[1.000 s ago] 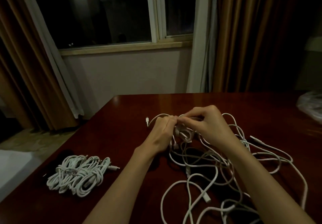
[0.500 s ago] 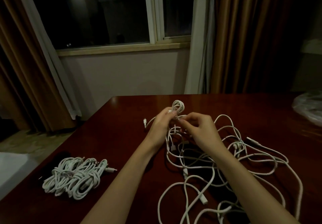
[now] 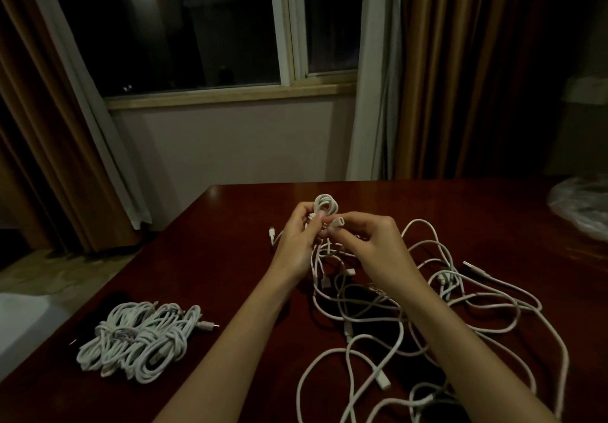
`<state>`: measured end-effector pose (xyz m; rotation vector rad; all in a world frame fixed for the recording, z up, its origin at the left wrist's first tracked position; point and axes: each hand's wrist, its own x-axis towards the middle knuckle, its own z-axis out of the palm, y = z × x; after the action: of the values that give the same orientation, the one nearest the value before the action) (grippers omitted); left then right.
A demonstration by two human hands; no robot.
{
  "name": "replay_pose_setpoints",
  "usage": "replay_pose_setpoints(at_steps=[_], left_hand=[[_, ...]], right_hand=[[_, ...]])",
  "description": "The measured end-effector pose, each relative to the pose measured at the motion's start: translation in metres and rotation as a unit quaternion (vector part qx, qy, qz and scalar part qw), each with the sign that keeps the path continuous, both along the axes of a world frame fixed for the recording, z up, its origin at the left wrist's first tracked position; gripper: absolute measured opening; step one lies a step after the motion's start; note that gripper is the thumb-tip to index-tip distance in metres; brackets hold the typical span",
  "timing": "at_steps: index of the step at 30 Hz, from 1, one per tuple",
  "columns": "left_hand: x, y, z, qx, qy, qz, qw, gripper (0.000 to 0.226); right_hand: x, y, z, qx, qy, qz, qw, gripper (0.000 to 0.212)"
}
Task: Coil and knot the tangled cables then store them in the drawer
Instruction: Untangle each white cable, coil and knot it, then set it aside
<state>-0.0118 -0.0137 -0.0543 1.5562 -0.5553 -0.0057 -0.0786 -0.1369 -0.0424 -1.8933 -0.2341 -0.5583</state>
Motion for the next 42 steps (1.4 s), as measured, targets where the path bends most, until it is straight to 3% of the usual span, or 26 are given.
replay_pose_setpoints(at_steps=[6, 11, 14, 28, 35, 42], left_hand=[[-0.006, -0.001, 0.001, -0.004, -0.016, 0.02, 1.0, 0.015], [-0.01, -0.004, 0.001, 0.006, -0.039, 0.03, 0.999, 0.011], [-0.013, -0.006, 0.001, 0.012, -0.052, 0.031, 0.998, 0.013], [-0.022, -0.009, -0.001, 0.068, -0.123, -0.002, 0.99, 0.019], [-0.025, -0.012, -0.002, 0.064, -0.117, -0.026, 0.991, 0.025], [-0.025, -0.012, -0.001, 0.04, -0.128, 0.011, 0.991, 0.02]], right_hand=[[0.002, 0.003, -0.003, 0.022, -0.008, 0.013, 1.0, 0.023], [-0.001, 0.002, -0.001, 0.12, -0.026, -0.037, 0.992, 0.015], [-0.001, 0.002, -0.001, 0.136, 0.008, -0.044, 0.99, 0.007], [0.001, -0.008, 0.0, 0.24, 0.108, -0.04, 0.964, 0.018], [0.005, -0.006, -0.004, 0.246, 0.09, -0.081, 0.962, 0.011], [0.002, -0.003, 0.001, 0.222, 0.08, -0.007, 0.972, 0.013]])
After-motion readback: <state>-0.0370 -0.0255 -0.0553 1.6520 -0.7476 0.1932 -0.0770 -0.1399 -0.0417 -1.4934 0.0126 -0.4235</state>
